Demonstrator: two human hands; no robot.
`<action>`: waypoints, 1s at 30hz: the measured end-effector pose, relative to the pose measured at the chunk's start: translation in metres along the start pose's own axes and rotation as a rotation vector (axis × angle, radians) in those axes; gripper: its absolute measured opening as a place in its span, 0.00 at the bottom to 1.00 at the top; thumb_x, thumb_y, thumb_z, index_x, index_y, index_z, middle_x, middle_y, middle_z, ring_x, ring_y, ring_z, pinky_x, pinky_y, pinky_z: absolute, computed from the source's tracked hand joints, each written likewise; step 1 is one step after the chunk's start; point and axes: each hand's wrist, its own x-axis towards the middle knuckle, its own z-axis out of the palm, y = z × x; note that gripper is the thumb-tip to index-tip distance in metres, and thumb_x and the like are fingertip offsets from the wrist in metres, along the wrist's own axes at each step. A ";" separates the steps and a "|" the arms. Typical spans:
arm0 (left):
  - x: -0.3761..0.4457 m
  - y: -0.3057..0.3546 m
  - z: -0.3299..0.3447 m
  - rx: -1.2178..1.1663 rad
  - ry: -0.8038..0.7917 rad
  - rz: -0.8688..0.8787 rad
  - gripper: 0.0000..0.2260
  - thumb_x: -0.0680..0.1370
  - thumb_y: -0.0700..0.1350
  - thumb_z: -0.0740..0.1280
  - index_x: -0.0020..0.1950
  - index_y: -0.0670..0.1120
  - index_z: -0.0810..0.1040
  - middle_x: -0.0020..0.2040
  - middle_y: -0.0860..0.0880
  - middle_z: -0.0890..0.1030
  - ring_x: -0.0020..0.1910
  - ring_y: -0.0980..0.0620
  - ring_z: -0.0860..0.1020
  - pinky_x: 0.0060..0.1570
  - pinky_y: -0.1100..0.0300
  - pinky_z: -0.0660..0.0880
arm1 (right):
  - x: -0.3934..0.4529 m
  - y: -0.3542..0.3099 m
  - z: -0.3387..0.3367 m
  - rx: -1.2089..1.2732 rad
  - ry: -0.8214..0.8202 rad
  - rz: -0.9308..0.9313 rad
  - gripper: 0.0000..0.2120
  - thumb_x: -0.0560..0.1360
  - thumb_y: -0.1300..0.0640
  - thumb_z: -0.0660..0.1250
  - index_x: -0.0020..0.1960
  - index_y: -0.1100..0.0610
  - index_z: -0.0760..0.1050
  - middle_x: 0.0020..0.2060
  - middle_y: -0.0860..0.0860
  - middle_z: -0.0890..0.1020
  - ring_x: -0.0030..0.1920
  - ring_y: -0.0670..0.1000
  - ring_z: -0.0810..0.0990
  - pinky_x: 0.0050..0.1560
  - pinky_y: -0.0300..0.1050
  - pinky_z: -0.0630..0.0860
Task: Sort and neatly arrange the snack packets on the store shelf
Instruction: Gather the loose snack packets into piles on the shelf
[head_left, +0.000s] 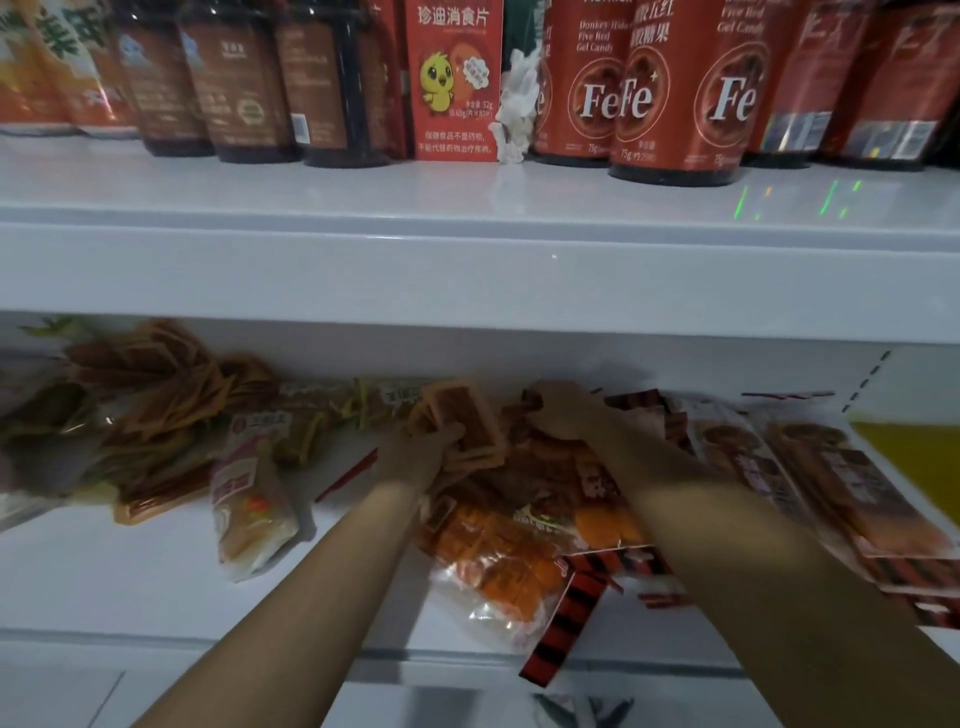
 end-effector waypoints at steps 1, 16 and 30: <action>-0.001 0.000 -0.002 -0.020 0.004 -0.002 0.05 0.75 0.40 0.76 0.48 0.44 0.82 0.53 0.37 0.85 0.51 0.37 0.84 0.49 0.37 0.82 | 0.001 0.001 0.002 -0.066 0.048 -0.001 0.16 0.81 0.52 0.64 0.66 0.57 0.76 0.65 0.58 0.78 0.63 0.61 0.77 0.57 0.50 0.75; -0.009 0.018 -0.032 -0.016 0.043 0.209 0.11 0.69 0.49 0.76 0.49 0.49 0.83 0.53 0.42 0.86 0.53 0.39 0.84 0.58 0.38 0.79 | -0.053 -0.119 0.024 0.972 0.557 0.242 0.04 0.80 0.58 0.69 0.52 0.58 0.79 0.46 0.51 0.81 0.49 0.52 0.81 0.43 0.36 0.71; 0.011 0.079 -0.256 0.014 0.153 0.281 0.13 0.70 0.56 0.77 0.49 0.51 0.85 0.49 0.43 0.86 0.48 0.40 0.85 0.50 0.40 0.83 | -0.004 -0.361 0.067 1.003 0.249 -0.026 0.29 0.65 0.45 0.66 0.65 0.51 0.76 0.60 0.53 0.82 0.60 0.55 0.81 0.63 0.56 0.77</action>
